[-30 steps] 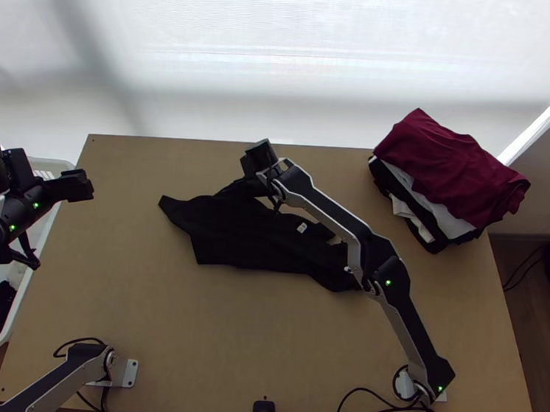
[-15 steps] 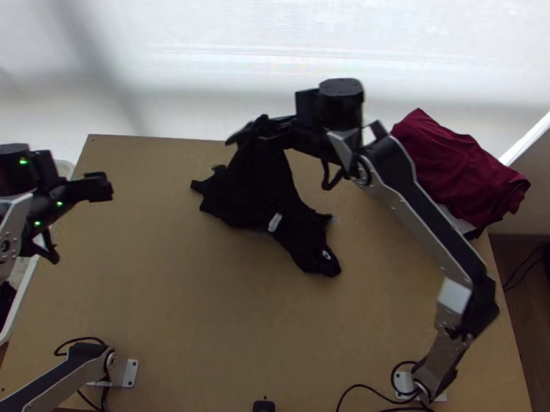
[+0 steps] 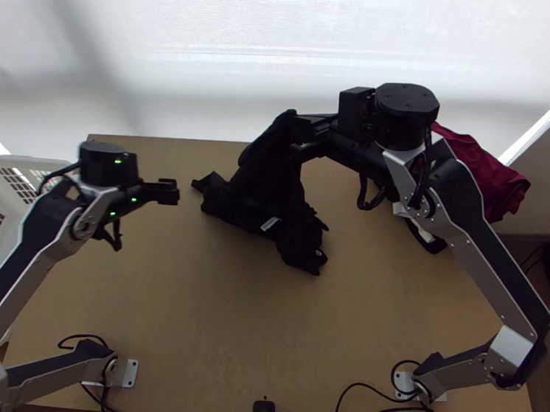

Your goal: Fold the t-shirt

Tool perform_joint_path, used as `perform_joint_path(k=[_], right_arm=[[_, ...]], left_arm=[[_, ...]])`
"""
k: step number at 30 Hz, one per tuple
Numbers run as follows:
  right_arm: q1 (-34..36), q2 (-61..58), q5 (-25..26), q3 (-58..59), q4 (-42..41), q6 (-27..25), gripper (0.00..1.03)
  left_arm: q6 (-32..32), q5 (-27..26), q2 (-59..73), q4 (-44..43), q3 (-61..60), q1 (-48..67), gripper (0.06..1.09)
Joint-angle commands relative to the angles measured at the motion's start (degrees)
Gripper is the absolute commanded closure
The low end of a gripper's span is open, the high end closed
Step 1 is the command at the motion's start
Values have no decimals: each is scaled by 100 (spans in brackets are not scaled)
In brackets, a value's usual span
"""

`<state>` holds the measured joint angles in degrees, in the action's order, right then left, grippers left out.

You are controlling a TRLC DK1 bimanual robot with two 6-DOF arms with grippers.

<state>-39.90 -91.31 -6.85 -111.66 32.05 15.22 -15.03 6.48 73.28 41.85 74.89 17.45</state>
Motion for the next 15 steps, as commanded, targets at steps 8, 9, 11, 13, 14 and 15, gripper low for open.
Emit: perform_joint_path(k=[8,9,11,13,14,15], right_arm=[[-35,438,175,417,-50,104,100],[-44,474,175,478,-50,104,100],[-79,535,193,584,-50,104,100],[-132,561,219,654,-59,104,100],[-150,570,237,671,-59,104,100],[-158,579,255,698,-59,104,100]], left_arm=[[-405,-824,1567,-45,219,-339,10],[-466,-894,1655,-45,307,-357,10],[-536,-973,1831,-18,518,-365,10],[-695,-1070,2015,17,764,-339,10],[-782,-1237,2121,69,913,-339,10],[-923,-1342,2226,113,1080,-330,10]])
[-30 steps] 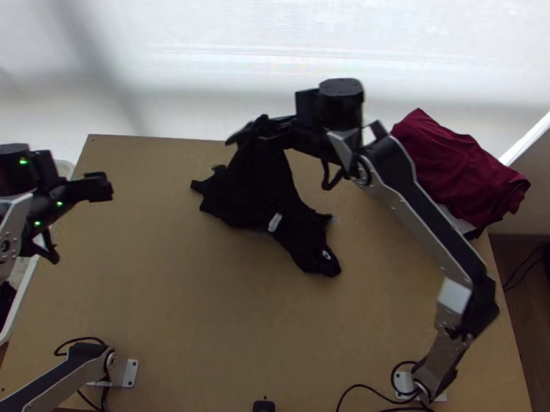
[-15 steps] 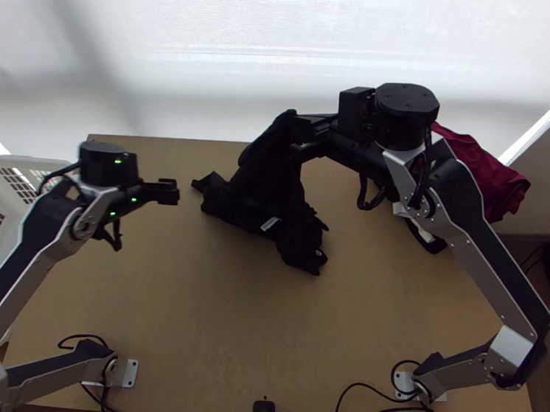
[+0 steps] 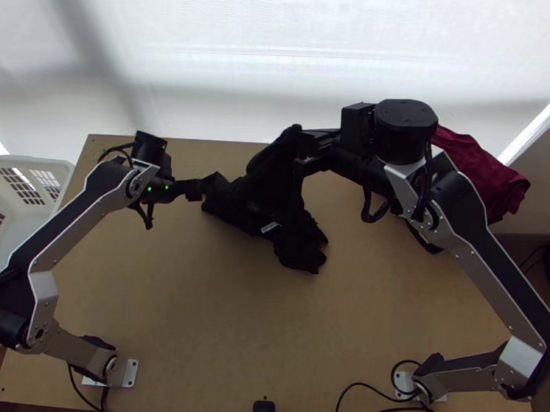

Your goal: Fold the t-shirt

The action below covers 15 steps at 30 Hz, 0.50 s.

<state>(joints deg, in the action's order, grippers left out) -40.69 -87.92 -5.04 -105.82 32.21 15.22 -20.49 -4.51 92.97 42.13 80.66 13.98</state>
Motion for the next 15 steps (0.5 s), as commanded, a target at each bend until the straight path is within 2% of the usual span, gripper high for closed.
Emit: perform_joint_path(k=[1,4,10,15], right_arm=[[-97,249,100,132,-74,104,100],[-115,275,126,193,-92,112,100],[-89,346,143,202,-101,112,100],[-53,363,143,237,-109,112,100]], left_arm=[[-570,-392,371,138,696,17,10],[-1133,-841,705,138,1092,0,10],[-1343,-999,1496,621,1681,52,10],[-1484,-1438,1892,727,1944,8,10]])
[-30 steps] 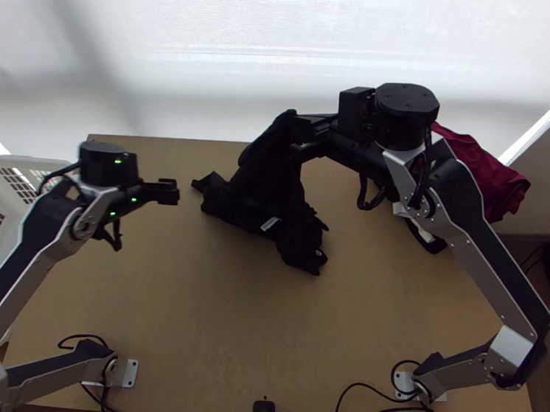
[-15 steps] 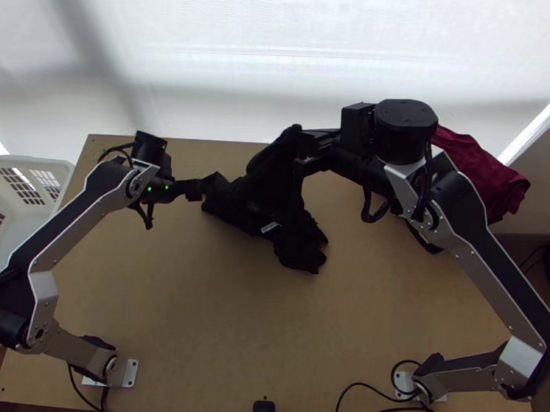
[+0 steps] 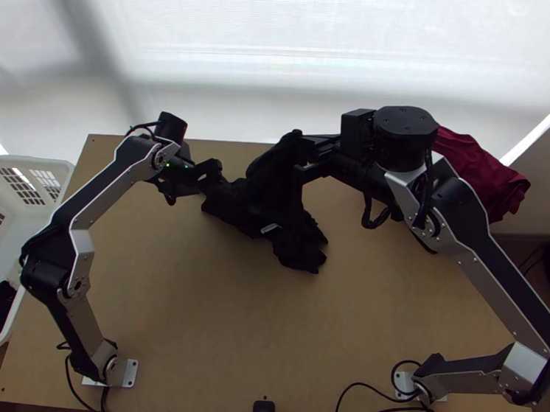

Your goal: Fold the t-shirt

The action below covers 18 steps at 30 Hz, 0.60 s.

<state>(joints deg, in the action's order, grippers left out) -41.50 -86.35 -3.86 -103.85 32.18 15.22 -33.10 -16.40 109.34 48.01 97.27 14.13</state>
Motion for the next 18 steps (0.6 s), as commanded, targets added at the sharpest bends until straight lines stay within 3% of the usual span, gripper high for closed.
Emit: perform_joint_path(k=[1,4,9,10,11,13,14,18], right_arm=[[27,206,34,41,-116,104,100],[45,206,34,67,-151,104,100],[45,197,34,128,-257,95,100],[45,197,34,128,-274,95,100],[45,197,34,128,-292,95,100],[45,188,34,128,-318,95,100],[45,188,34,128,-318,95,100],[71,180,122,190,-380,86,100]], left_arm=[[-249,-293,360,174,362,-7,10],[-302,-750,641,244,582,-7,10],[-311,-1005,1010,429,934,2,13],[-302,-1023,1054,446,978,2,24],[-293,-1014,1090,481,1004,-7,41],[-328,-856,1107,429,1039,-60,90],[-311,-777,1125,420,1083,-77,106],[-276,-785,1010,473,1294,-227,105]])
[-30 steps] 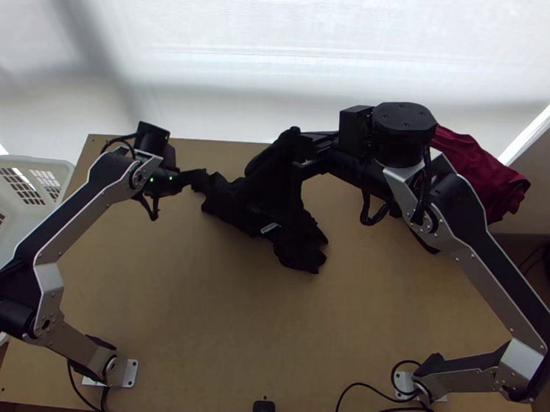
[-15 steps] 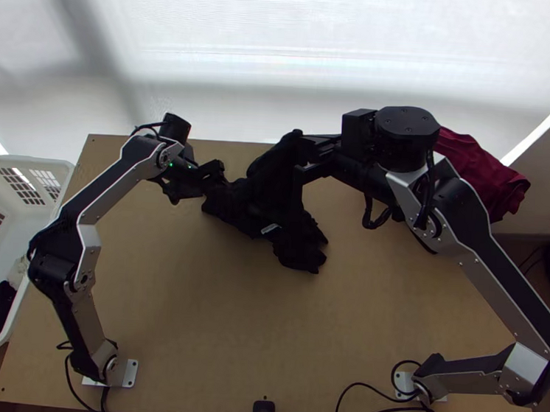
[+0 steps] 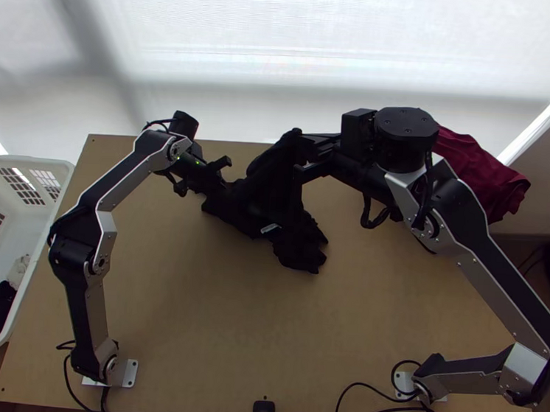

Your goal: Fold the t-shirt

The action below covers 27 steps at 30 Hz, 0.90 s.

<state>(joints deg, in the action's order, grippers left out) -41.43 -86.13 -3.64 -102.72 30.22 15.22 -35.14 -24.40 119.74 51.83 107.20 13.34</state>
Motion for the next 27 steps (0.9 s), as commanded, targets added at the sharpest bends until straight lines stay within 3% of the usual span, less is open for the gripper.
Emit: perform_joint_path(k=[1,7,14,20,27], right_arm=[[82,158,171,85,-200,77,100],[434,122,575,50,-359,-160,100],[865,87,1304,129,-490,-415,100],[1225,228,1524,199,-824,-635,100],[1577,562,1779,437,-904,-687,100]], left_arm=[[-108,15,-118,90,372,-209,105],[-292,15,-839,81,987,-702,105],[-90,111,-2078,99,1189,-1000,105],[218,533,-3203,266,899,-1036,105],[393,568,-4592,275,29,-1027,105]])
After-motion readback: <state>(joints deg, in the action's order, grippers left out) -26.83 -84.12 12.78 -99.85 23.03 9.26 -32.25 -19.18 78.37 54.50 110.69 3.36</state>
